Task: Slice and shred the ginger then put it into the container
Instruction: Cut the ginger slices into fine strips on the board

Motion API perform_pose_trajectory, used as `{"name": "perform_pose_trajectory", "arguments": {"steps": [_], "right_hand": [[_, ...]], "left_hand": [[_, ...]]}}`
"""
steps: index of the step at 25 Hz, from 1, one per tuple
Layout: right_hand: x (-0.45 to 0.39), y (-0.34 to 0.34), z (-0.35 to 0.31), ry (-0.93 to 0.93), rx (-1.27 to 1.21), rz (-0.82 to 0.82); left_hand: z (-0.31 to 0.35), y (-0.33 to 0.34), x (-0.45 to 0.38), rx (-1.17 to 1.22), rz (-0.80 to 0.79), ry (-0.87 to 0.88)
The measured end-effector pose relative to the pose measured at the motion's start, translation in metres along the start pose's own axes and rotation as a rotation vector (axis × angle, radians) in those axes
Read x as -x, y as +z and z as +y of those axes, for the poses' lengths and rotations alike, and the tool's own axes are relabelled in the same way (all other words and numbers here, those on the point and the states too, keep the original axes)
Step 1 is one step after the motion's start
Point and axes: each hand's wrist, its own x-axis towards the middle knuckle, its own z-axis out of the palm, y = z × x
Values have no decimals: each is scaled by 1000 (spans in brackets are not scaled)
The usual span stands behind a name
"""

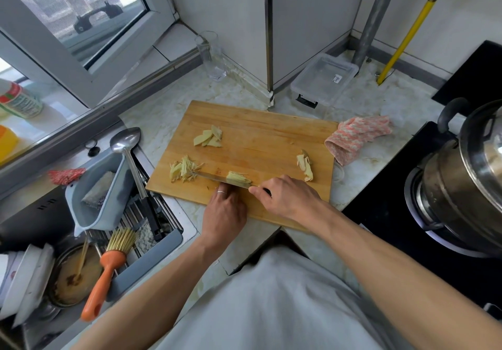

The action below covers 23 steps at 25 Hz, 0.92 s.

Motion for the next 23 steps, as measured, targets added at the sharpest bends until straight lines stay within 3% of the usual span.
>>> {"name": "perform_pose_trajectory", "arguments": {"steps": [23], "right_hand": [[14,-1,2,0,-26,5]], "left_hand": [[-5,2,0,-18,5,24]]}}
